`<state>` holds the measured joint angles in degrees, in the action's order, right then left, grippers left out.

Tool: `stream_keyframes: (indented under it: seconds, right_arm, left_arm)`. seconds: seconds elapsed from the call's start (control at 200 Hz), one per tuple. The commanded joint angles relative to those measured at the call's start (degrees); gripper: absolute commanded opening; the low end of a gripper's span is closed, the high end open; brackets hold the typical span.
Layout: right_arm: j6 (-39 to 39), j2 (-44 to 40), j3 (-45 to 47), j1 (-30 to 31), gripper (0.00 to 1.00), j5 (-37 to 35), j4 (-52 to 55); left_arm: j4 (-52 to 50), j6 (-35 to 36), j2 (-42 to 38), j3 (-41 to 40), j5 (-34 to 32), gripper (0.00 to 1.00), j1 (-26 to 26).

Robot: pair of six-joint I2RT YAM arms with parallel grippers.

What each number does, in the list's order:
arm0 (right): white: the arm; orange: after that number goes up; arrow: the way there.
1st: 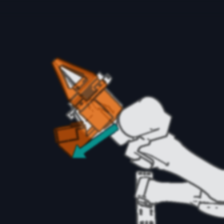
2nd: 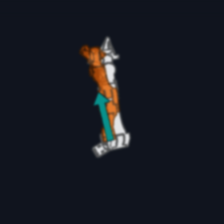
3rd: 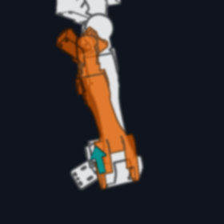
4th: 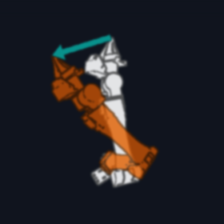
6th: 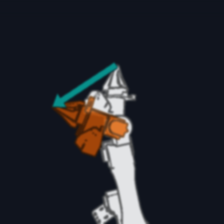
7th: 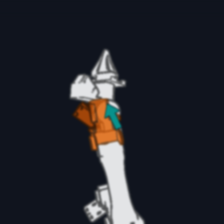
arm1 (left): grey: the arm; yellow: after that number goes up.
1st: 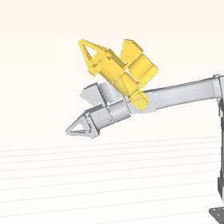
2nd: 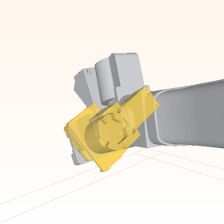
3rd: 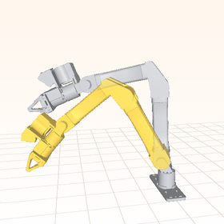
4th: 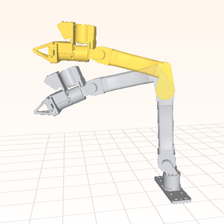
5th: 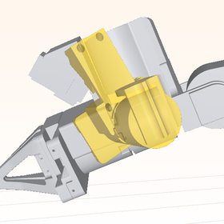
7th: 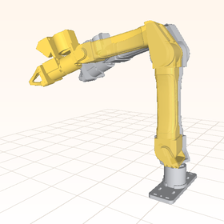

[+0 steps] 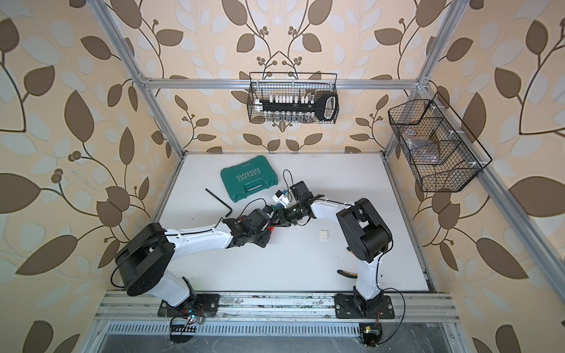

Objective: Assemble a small pinwheel with lego
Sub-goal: Assemble the lego brick with the lego brick.

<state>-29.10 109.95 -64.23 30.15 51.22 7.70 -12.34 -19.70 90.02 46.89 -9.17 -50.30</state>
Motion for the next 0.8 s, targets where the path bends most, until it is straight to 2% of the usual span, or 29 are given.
stream_keyframes:
  seconds: [0.0, 0.52, 0.66, 0.795]
  right_arm:
    - [0.59, 2.16, -1.86, 0.51, 0.21, -2.54, 0.59]
    - [-1.64, 4.33, -1.83, 0.35, 0.2, -11.42, -0.25]
    - [0.84, 3.42, -1.79, 0.32, 0.2, -15.76, 2.79]
    - [2.06, 4.84, -2.72, 0.23, 0.2, -16.3, 3.74]
  left_arm:
    - [-0.6, -0.9, 0.87, 1.71, -1.08, 0.0, -0.32]
    - [-1.26, -0.68, 1.74, 2.54, -0.38, 0.0, -0.32]
    - [-1.86, -0.65, 1.66, 2.75, -0.87, 0.0, -0.32]
    - [-2.18, -0.45, 1.92, 3.17, -1.03, 0.0, -0.32]
